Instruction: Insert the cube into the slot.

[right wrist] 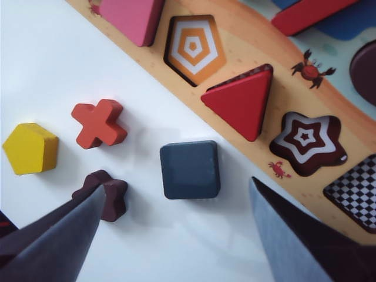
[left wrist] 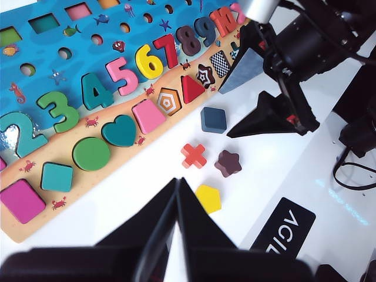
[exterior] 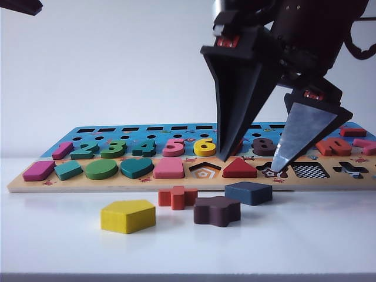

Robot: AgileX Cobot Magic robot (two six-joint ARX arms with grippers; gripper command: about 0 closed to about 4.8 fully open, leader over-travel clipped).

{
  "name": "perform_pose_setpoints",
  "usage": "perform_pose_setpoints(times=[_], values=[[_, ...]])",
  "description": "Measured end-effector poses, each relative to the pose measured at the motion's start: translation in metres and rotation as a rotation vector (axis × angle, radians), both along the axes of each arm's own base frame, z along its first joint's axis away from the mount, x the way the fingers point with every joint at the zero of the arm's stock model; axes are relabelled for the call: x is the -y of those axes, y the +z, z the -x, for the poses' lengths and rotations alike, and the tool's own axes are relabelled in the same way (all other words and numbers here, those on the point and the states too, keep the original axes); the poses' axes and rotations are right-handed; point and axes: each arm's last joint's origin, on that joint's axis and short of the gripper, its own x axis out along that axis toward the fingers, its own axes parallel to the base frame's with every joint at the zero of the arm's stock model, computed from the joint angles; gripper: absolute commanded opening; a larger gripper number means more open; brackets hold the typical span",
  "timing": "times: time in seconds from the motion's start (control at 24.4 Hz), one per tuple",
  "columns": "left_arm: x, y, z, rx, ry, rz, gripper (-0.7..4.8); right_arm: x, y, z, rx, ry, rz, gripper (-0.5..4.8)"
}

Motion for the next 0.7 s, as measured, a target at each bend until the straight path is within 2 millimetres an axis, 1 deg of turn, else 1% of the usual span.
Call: perform_pose_setpoints(times=[0.25, 0.53, 0.7], values=[[0.0, 0.0, 0.0, 0.0, 0.0, 0.0, 0.1, -0.0009, -0.0024, -0.001, -0.005, -0.001, 0.008, 3.95], [0.0, 0.0, 0.0, 0.0, 0.0, 0.0, 0.1, -0.0045, -0.0057, 0.0003, -0.012, 0.012, 0.02, 3.93], [0.0, 0.0, 0.0, 0.0, 0.0, 0.0, 0.1, -0.0056, -0.0057, 0.0008, -0.004, 0.015, 0.023, 3.71]])
